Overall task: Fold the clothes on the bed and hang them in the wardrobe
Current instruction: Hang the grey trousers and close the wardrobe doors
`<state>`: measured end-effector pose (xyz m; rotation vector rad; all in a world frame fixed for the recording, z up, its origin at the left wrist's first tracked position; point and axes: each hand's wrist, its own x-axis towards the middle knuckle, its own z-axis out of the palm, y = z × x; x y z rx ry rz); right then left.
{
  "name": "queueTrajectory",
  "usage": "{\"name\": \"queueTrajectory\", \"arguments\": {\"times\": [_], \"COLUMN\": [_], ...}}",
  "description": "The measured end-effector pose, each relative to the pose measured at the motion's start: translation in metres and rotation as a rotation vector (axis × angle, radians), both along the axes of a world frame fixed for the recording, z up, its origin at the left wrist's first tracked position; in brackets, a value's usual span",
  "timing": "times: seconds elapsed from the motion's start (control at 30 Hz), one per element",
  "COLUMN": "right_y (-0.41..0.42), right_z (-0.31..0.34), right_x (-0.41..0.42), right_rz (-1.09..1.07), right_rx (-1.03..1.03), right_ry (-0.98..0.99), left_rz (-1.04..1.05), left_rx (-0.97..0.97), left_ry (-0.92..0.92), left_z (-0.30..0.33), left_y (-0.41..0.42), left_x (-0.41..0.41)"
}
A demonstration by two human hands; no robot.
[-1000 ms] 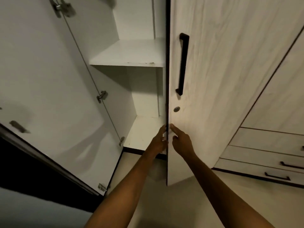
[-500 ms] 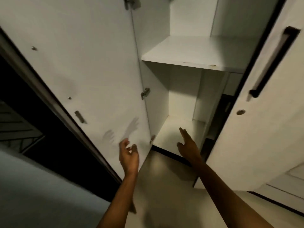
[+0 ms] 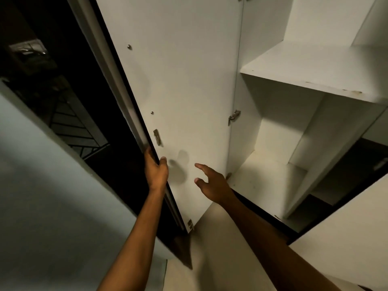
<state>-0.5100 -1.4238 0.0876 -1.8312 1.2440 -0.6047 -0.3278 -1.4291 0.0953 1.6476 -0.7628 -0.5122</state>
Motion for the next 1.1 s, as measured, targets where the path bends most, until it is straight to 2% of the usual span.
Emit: {"name": "queueTrajectory", "arguments": {"times": [0.2, 0.33, 0.5, 0.67, 0.73, 0.87, 1.0, 1.1], "right_y": [0.012, 0.022, 0.035, 0.039, 0.039, 0.042, 0.039, 0.028], "right_z": [0.005, 0.002, -0.009, -0.007, 0.004, 0.040, 0.086, 0.121], "right_x": [-0.016, -0.054, -0.129, -0.206, -0.236, -0.291, -0.335, -0.363], "right_rz": [-0.037, -0.144, -0.359, -0.475, -0.508, -0.575, -0.766, -0.881], "right_rx": [-0.012, -0.021, -0.009, -0.098, -0.161, -0.388, -0.669, -0.734], "right_ry": [-0.012, -0.050, -0.115, -0.132, -0.142, -0.152, -0.233, -0.264], "left_rz": [0.042, 0.069, 0.025, -0.121, -0.188, -0.174, -0.349, -0.439], "left_rx": [-0.008, -0.031, -0.090, -0.159, -0.173, -0.242, -0.334, -0.403], "left_ry": [0.012, -0.029, -0.035, -0.032, -0.003, 0.032, -0.032, -0.078], "left_z": [0.004, 0.000, -0.011, -0.008, -0.004, 0.018, 0.065, 0.101], "left_y": [0.004, 0.018, 0.040, 0.060, 0.062, 0.047, 0.018, -0.002], "left_x": [-0.005, -0.027, -0.080, -0.163, -0.192, -0.242, -0.297, -0.335]}}
